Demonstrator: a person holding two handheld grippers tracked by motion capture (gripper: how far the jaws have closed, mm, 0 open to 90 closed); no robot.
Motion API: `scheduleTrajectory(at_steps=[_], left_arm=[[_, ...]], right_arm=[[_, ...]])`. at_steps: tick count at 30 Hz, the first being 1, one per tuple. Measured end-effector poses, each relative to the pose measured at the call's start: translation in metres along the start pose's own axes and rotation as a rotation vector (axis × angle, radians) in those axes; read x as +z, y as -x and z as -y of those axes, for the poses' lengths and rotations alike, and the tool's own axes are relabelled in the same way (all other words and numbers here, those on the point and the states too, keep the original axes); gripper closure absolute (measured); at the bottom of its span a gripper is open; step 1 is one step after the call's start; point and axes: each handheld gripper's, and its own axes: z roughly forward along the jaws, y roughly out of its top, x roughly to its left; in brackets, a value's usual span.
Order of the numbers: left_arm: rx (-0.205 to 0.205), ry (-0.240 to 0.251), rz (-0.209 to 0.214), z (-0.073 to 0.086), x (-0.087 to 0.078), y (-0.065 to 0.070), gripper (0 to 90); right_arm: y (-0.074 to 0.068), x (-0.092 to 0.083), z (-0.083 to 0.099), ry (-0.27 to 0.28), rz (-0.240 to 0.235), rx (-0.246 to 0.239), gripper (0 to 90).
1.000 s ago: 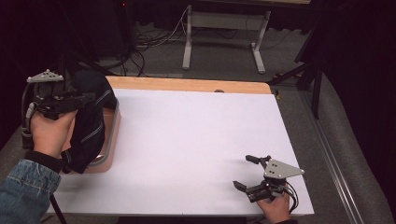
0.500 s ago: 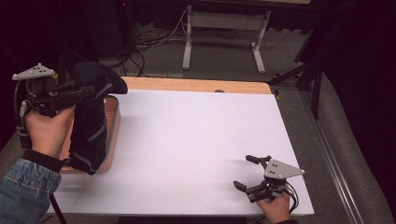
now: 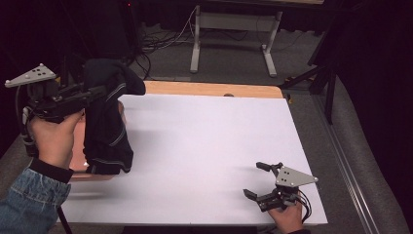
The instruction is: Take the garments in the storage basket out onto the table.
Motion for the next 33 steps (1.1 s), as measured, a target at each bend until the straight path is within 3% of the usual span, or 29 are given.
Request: scheduleTrajectory(at_steps=[19,33], left_arm=[[0.012,0.082,0.150,-0.011,0.012,0.038,58.4],[0.010,0.090,0.239,-0.007,0.039,0.063,58.4]], right_arm=[[0.000,0.000,0.000,0.001,-0.002,0.001,3.2],[0.000,-0.001,0.000,0.004,-0.003,-0.003,3.2]])
